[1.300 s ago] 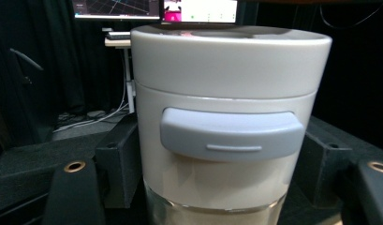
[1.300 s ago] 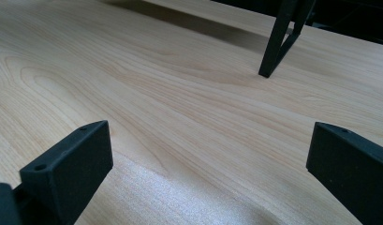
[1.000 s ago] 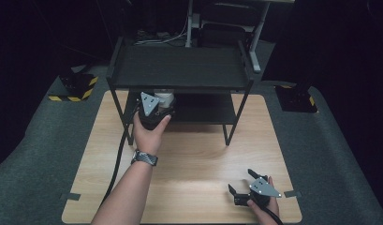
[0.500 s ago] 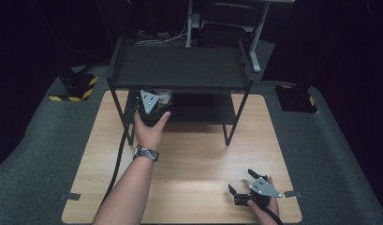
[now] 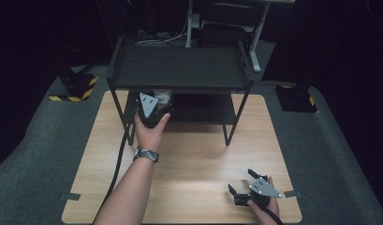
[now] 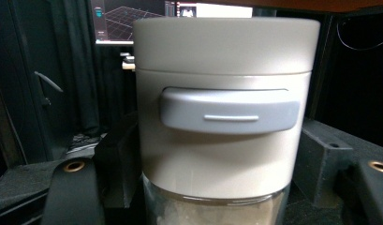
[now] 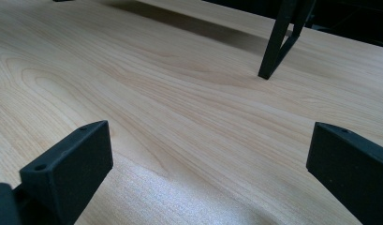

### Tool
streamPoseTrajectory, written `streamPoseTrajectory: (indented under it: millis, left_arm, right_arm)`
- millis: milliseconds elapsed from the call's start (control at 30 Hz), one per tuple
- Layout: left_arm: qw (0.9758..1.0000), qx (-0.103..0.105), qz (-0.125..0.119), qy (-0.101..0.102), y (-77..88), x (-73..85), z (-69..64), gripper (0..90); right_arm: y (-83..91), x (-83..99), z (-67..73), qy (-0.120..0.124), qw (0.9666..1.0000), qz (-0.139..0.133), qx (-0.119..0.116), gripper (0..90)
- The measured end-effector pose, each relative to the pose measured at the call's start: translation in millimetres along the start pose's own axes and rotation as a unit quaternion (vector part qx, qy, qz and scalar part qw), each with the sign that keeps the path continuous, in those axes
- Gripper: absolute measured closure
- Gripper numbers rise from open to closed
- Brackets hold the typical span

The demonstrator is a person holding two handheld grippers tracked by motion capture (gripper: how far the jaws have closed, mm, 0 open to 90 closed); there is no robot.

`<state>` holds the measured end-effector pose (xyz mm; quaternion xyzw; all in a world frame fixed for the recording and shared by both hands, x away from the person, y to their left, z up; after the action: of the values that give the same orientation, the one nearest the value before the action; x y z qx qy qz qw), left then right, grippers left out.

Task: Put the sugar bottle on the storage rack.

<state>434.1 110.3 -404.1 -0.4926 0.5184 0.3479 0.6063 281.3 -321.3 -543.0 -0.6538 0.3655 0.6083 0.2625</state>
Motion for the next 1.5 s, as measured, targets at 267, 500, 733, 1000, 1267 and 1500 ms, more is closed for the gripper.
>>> streamPoseTrajectory:
  millis: [267,500,733,1000,1267,1500]
  left_arm:
    - [1.0000,-0.004,0.003,-0.002,-1.1,-0.5,-0.9,25.6]
    - [0.9999,-0.002,-0.006,0.009,5.2,-0.7,0.2,0.8]
    - [0.9997,0.011,-0.005,0.021,19.0,-7.6,-2.1,0.5]
    - [0.9994,0.026,-0.012,0.018,42.8,-5.2,1.4,0.5]
    - [0.9987,0.039,-0.027,0.016,78.5,3.7,3.5,0.5]
    - [0.9978,0.046,-0.040,0.028,114.2,14.6,4.3,0.5]
  right_arm:
    - [0.3,0.1,0.2,0.000,1.0000,-0.001,0.000,0.5]
    - [0.4,0.2,-0.1,0.000,1.0000,-0.001,0.000,0.5]
    - [0.2,0.0,0.2,0.001,1.0000,0.000,-0.001,0.5]
    - [0.0,-0.2,0.4,0.003,1.0000,0.001,-0.001,0.5]
    - [-0.3,-0.4,0.4,0.004,1.0000,0.002,-0.001,0.5]
    - [-0.5,-0.6,0.6,0.005,1.0000,0.004,-0.002,0.5]
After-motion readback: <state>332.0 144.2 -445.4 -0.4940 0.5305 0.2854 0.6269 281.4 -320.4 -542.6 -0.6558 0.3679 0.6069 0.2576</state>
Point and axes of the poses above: each handheld gripper's, and its own axes: y roughly backward along the jaws, x roughly out of its underside, z roughly to its left, the point moved 9 cm from there along -y, roughly forward along the jaws, and after that the axes turned 15 degrees about -z, right-handed, at the moved point
